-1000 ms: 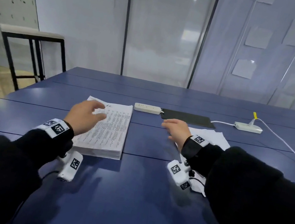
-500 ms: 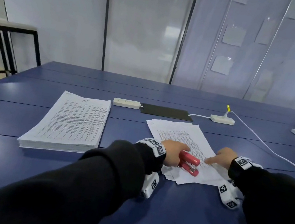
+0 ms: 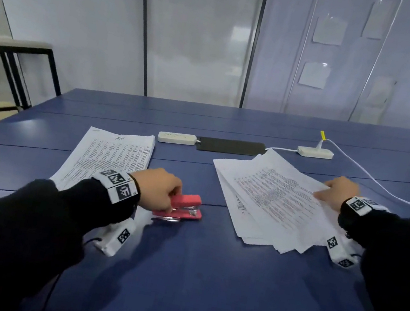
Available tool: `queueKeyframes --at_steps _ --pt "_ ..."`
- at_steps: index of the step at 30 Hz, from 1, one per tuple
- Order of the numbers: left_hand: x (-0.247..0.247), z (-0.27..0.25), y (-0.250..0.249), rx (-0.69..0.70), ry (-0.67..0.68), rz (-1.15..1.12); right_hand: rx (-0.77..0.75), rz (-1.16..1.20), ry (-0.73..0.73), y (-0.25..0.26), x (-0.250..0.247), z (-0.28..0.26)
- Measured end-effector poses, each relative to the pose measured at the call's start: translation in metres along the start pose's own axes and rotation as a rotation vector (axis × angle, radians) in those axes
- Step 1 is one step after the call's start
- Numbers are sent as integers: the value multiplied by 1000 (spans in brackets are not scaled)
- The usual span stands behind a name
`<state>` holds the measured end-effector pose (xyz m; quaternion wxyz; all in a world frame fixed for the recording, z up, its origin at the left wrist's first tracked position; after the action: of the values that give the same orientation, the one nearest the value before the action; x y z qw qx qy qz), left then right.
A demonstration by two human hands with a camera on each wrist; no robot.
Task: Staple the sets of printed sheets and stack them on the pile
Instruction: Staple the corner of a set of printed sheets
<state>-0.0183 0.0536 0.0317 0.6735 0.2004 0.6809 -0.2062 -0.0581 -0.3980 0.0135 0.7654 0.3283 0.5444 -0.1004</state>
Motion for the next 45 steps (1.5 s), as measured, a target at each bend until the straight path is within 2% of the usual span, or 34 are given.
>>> queueKeyframes --at_steps 3,5,6,8,12,15,17,20,21,23,25,26,27,29,31,32,35,40,45 --pt "8 -12 19 -48 33 -28 -67 56 -81 1 -18 7" --pt "14 -17 24 -48 30 -46 -141 146 -78 6 -29 5" --pt "16 -18 24 -41 26 -50 -179 187 -20 8 -33 2" --pt "17 -22 21 -17 20 -42 -209 269 216 16 -39 -9" --pt "11 -30 14 53 17 8 -127 374 636 25 -38 -19" --pt "-1 -37 14 82 -10 1 -159 289 806 36 -38 -27" --pt "-10 -42 17 70 -29 -55 -264 96 798 47 -37 -31" --pt "-20 -49 24 52 -59 -141 -458 -263 684 75 -24 -39" --pt "-22 -50 26 48 -65 -158 -496 -354 630 86 -17 -46" --pt "-20 -54 29 44 -60 -166 -564 -509 417 105 0 -56" --pt "-12 -56 30 32 -33 -154 -648 -529 224 124 14 -77" --pt "-6 -58 30 27 -12 -141 -717 -437 216 135 20 -93" --pt "0 -58 30 25 13 -125 -784 -305 286 145 25 -111" --pt "11 -60 29 21 58 -109 -901 -150 521 161 33 -151" --pt "17 -61 29 15 78 -125 -936 -199 697 165 46 -176" --pt "19 -61 29 12 78 -137 -907 -217 729 163 52 -180" --pt "20 -62 29 7 69 -150 -835 -196 715 160 65 -175" --pt "12 -59 24 13 46 -68 -887 -225 656 162 67 -167" --pt "-11 -32 10 6 -174 -139 -822 -56 751 150 69 -157"
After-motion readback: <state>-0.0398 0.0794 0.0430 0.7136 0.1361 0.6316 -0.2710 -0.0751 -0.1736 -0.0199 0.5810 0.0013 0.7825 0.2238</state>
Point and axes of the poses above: each hand's wrist, its own z-axis towards the middle knuckle, its own x-axis out of the palm, y = z × x, the point moved 3 cm from there along z, towards the middle knuckle, and after that the axes turned 9 degrees about -y, right-handed, at the moved point
